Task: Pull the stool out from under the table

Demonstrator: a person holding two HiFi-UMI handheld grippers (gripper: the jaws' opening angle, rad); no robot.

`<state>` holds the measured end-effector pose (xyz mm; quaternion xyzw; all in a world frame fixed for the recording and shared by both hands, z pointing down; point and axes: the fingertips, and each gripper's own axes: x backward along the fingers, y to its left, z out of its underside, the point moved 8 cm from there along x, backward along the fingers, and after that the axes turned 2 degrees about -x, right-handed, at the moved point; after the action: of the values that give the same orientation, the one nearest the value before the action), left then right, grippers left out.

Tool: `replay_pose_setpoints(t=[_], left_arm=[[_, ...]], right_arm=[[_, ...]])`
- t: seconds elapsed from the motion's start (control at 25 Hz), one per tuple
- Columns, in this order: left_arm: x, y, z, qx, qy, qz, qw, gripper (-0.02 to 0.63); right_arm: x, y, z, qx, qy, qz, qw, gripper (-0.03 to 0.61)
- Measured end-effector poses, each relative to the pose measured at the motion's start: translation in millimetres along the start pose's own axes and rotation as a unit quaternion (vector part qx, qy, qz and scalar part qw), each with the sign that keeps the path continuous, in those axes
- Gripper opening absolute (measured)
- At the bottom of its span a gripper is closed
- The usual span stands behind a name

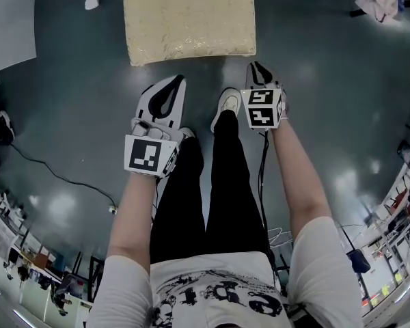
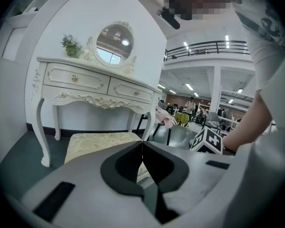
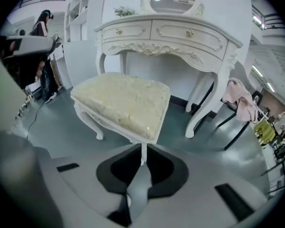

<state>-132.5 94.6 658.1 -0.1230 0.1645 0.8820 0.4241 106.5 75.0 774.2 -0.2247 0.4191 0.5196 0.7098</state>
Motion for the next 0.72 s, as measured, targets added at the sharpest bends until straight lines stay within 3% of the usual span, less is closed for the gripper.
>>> replay_pose_setpoints(t=[0.4,0.72], left_arm=[[61.9,-13.7,-118.9,0.003,-0.025,-0.038,0.9990,0.017],[99.3,-29.6,-237.0,-0.033,-0.030,-0.082,0.9956,0.017]], right_arm=[[144.2,4.8,-97.4,-0.075,-0.051,-0.026,0.996,0.017],[279.5,-6.1,-214.8,-0.068,-0.178,-0.040,0.981,0.017]])
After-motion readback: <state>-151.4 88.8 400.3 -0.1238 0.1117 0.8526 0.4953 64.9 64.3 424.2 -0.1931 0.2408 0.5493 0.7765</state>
